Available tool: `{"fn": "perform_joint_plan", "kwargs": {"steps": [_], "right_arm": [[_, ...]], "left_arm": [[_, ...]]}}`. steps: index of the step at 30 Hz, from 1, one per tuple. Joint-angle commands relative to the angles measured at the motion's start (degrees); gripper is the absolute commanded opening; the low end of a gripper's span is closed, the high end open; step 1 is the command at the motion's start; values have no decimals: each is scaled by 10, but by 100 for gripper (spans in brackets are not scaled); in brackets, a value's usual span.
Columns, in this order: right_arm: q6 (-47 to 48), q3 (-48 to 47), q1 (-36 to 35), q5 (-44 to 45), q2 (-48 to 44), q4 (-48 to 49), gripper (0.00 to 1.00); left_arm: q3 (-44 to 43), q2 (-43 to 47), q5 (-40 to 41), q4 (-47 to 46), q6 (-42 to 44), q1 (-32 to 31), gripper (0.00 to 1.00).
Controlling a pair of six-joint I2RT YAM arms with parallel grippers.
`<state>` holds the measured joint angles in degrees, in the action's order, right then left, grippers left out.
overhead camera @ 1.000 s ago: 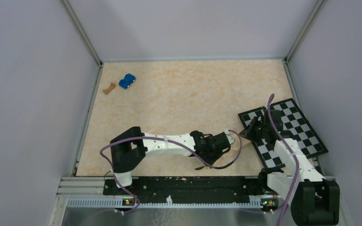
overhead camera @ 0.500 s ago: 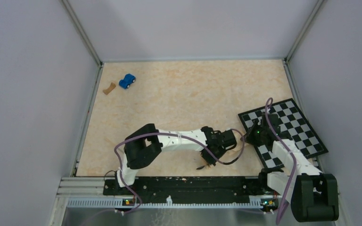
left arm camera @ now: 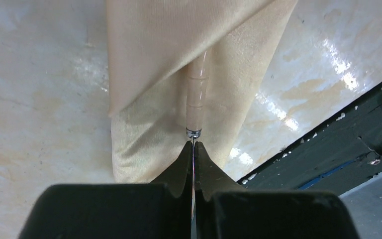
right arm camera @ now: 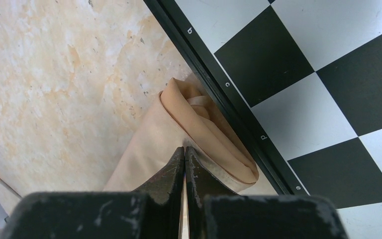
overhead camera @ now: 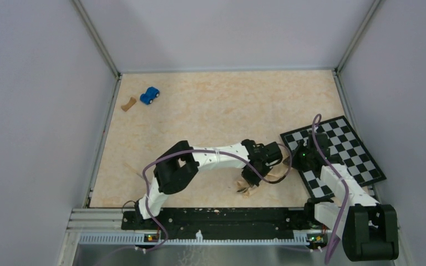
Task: Fold the napkin into a case and place the utensils inside
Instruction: Insert the spoon into the folded napkin.
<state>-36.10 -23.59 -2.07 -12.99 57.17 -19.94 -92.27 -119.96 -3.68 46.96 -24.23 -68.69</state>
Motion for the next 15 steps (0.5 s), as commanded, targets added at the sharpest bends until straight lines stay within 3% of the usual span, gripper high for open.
{"fn": "perform_joint_plan", "kwargs": {"steps": [1, 15], "right_arm": [[8, -3, 3, -1, -3, 15, 0], [21, -4, 3, -1, 7, 14, 0]], "left_arm": [[-41, -21, -1, 8, 19, 3, 0], [-79, -28, 9, 20, 31, 5, 0]]}}
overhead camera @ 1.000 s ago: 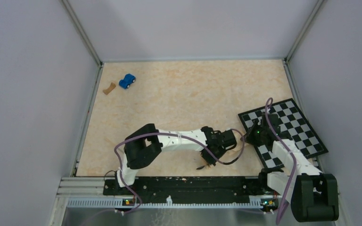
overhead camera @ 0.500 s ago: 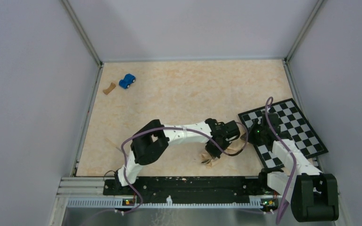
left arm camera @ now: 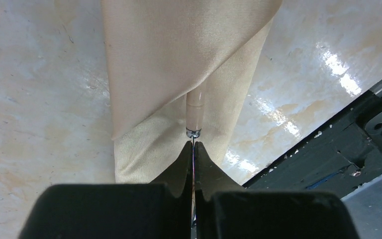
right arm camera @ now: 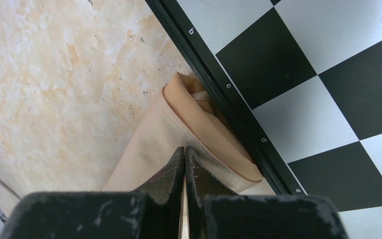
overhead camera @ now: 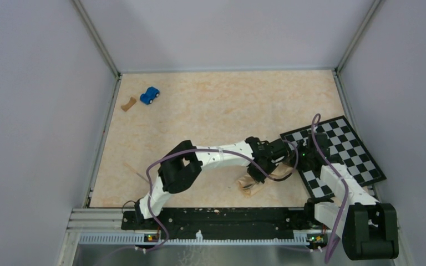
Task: Fold the napkin into a case and place the utensils inside
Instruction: Insert the spoon into the folded napkin.
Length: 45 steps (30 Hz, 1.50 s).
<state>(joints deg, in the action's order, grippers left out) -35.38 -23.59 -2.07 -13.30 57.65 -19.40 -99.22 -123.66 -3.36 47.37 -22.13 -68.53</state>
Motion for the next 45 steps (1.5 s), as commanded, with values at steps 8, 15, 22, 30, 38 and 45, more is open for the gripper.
{"fn": "perform_joint_plan", "kwargs": {"steps": [8, 15, 22, 30, 38, 45], "right_arm": [[17, -3, 3, 1, 1, 12, 0], [18, -3, 3, -2, 2, 12, 0], [16, -3, 3, -5, 2, 16, 0], [17, -1, 3, -11, 6, 21, 0], [19, 1, 3, -12, -2, 16, 0], [21, -1, 3, -14, -3, 13, 0]], "left_arm": [[-44, -3, -42, 43, 32, 14, 0], [-91, -32, 6, 63, 34, 15, 0], [-96, -44, 64, 78, 27, 12, 4], [38, 49, -97, -46, 12, 28, 40], [149, 133, -145, -139, -23, 60, 44], [146, 111, -121, -162, -26, 59, 42]]}}
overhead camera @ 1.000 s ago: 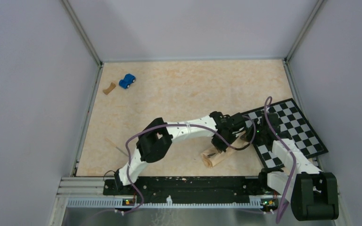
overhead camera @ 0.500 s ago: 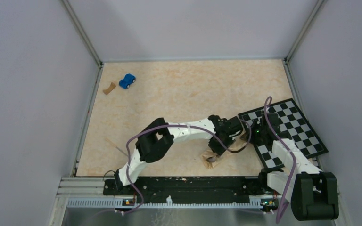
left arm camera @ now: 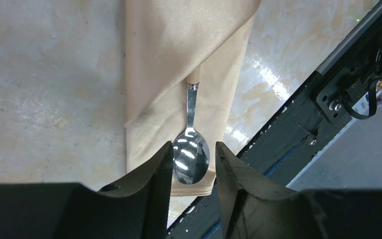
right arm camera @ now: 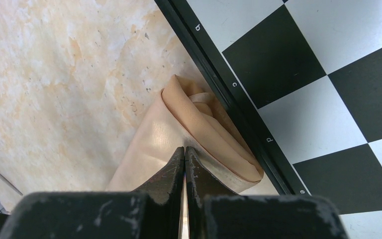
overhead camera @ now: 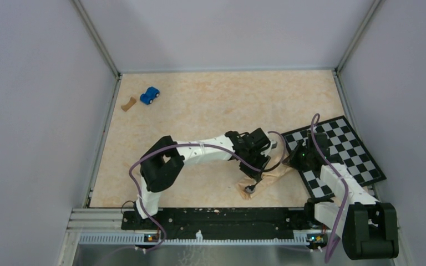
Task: Fold the napkin into a case and place the utensils inside
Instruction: Insert the spoon into the folded napkin.
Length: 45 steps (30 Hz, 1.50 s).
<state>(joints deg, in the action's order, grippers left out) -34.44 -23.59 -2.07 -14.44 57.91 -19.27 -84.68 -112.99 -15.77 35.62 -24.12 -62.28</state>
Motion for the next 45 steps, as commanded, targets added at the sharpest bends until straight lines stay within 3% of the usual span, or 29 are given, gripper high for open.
{"fn": "perform_joint_plan", "kwargs": {"steps": [1, 22, 35, 45], "right_arm": [[11, -1, 3, -3, -6, 12, 0], [6, -33, 3, 1, -41, -30, 0], [-61, -34, 4, 79, -106, -125, 0], [-52, 1, 3, 85, -86, -89, 0]], "left_arm": [[-1, 0, 6, -49, -6, -5, 42], [-5, -47, 43, -57, 8, -32, 32], [-11, -59, 82, -47, 18, -46, 18], [-23, -71, 99, -34, 31, -55, 17]]}}
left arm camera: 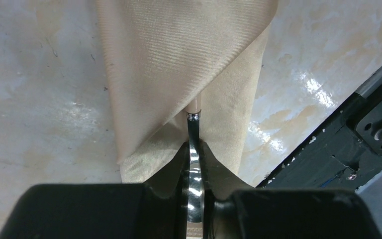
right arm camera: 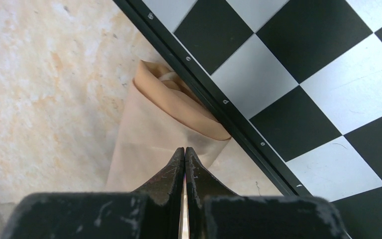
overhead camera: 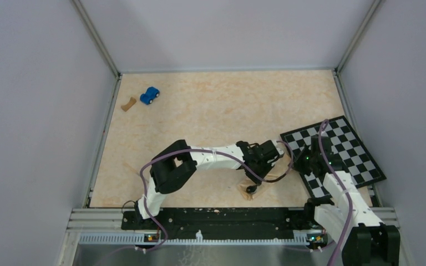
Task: Fold the napkin into a case and place the utensils inside
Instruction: Insert the spoon into the folded napkin.
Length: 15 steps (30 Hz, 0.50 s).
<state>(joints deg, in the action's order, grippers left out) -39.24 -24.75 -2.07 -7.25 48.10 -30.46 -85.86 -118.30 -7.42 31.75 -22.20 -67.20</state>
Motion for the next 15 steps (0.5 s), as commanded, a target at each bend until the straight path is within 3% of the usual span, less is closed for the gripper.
{"fn": "perform_joint_plan", "kwargs": {"steps": [1, 5, 12, 15], "right_arm": [[-3, 16, 3, 13, 17, 29, 0], [-1, 26, 3, 12, 29, 41, 0], [-4, 42, 2, 14, 45, 63, 0], [-3, 43, 2, 12, 52, 68, 0]], "left_arm": [[-12, -20, 15, 3, 11, -7, 17], [-16, -26, 16, 4, 11, -10, 17], [-26, -20, 42, 13, 24, -13, 2], [-29, -7, 51, 15, 36, -14, 0]]}}
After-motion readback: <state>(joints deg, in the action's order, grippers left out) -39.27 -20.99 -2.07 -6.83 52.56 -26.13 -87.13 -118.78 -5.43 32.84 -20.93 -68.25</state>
